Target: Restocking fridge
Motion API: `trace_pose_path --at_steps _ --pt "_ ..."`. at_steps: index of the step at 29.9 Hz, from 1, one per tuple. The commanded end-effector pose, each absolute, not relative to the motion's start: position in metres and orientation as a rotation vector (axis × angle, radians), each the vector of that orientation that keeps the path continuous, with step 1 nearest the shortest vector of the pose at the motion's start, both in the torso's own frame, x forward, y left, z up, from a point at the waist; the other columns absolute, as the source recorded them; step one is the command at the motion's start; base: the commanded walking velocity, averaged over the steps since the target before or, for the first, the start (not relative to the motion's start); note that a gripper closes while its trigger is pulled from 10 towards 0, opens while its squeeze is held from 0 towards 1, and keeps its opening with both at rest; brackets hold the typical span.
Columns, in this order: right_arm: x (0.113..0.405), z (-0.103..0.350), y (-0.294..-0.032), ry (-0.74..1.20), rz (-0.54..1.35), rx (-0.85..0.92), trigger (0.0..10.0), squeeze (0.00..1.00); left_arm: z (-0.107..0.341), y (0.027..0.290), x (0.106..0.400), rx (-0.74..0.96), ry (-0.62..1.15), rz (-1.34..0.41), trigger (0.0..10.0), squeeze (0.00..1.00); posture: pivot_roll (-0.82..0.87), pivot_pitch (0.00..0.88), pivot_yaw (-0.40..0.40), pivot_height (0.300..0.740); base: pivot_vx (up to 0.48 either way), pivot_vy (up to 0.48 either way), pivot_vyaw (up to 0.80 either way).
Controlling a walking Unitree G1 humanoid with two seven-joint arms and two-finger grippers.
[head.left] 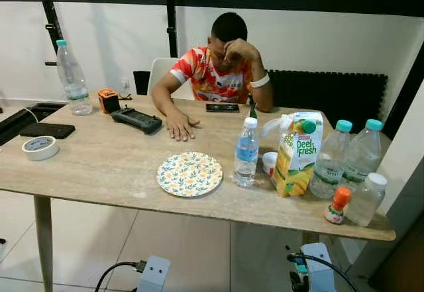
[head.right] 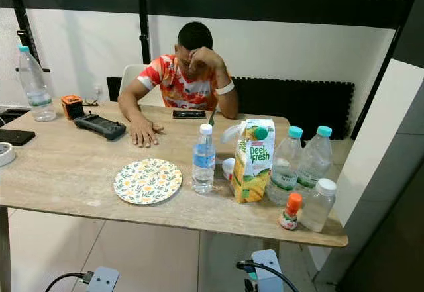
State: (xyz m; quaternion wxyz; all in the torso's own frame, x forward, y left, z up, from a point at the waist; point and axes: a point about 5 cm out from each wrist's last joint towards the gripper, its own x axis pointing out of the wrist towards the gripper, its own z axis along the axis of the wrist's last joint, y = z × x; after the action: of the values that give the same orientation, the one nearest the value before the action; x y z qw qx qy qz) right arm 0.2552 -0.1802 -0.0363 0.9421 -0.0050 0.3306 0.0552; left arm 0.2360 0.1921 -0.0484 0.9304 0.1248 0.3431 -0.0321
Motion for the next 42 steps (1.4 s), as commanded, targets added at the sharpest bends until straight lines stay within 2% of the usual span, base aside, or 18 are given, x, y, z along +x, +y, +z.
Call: trace_pose_path --at_steps 1,10,11,12,13,14,15,19,21,26,31,36,42 --pt "0.257 -0.035 -0.180 0.663 0.102 -0.006 10.0 0.00 -0.051 0.187 0.234 0.263 0.711 -0.092 10.0 0.00 0.00 0.000 -0.025 0.740 0.000 0.000 0.00" --pt "0.251 -0.041 -0.175 0.679 0.074 0.073 10.0 0.00 -0.044 0.196 0.241 0.284 0.685 -0.100 10.0 0.00 0.04 0.010 -0.017 0.740 0.000 0.000 0.00" --pt "0.246 -0.044 -0.175 0.691 0.088 0.085 10.0 0.00 -0.044 0.202 0.239 0.274 0.691 -0.054 10.0 0.00 0.02 0.060 -0.040 0.740 0.000 0.000 0.00" --pt "0.246 -0.044 -0.175 0.691 0.088 0.085 10.0 0.00 -0.044 0.202 0.239 0.274 0.691 -0.054 10.0 0.00 0.02 0.060 -0.040 0.740 0.000 0.000 0.00" --pt "0.243 -0.046 -0.174 0.712 0.088 0.117 10.0 0.00 -0.043 0.201 0.239 0.237 0.675 -0.087 10.0 0.00 0.00 0.100 -0.025 0.740 0.000 0.000 0.00" --pt "0.242 -0.047 -0.175 0.710 0.068 0.179 10.0 0.00 -0.045 0.200 0.237 0.202 0.679 -0.050 10.0 0.00 0.00 0.157 -0.011 0.740 0.000 0.000 0.00" --pt "0.241 -0.047 -0.175 0.711 0.076 0.216 10.0 0.00 -0.045 0.194 0.237 0.176 0.669 -0.058 10.0 0.00 0.02 0.174 -0.039 0.740 0.000 0.000 0.00" --pt "0.238 -0.048 -0.175 0.720 0.138 0.114 10.0 0.00 -0.047 0.186 0.236 0.169 0.672 -0.064 10.0 0.00 0.01 0.147 -0.012 0.740 0.000 0.000 0.00" --pt "0.238 -0.048 -0.179 0.704 0.095 0.078 10.0 0.00 -0.049 0.189 0.235 0.149 0.694 -0.025 10.0 0.00 -0.01 0.140 -0.007 0.740 0.000 0.000 0.00" --pt "0.240 -0.048 -0.178 0.702 0.049 0.117 10.0 0.00 -0.047 0.191 0.236 0.197 0.686 -0.053 10.0 0.00 -0.01 0.129 -0.013 0.740 0.000 0.000 0.00" --pt "0.246 -0.044 -0.171 0.686 0.090 0.081 10.0 0.00 -0.044 0.194 0.241 0.182 0.682 -0.022 10.0 0.00 -0.01 0.122 -0.019 0.740 0.000 0.000 0.00" --pt "0.255 -0.037 -0.176 0.640 0.031 0.029 10.0 0.00 -0.041 0.196 0.246 0.190 0.683 -0.010 10.0 0.00 -0.01 0.098 -0.010 0.740 0.000 0.000 0.00" --pt "0.249 -0.042 -0.178 0.667 0.025 0.053 10.0 0.00 -0.044 0.195 0.243 0.220 0.702 -0.030 10.0 0.00 0.00 0.052 -0.004 0.740 0.000 0.000 0.00"
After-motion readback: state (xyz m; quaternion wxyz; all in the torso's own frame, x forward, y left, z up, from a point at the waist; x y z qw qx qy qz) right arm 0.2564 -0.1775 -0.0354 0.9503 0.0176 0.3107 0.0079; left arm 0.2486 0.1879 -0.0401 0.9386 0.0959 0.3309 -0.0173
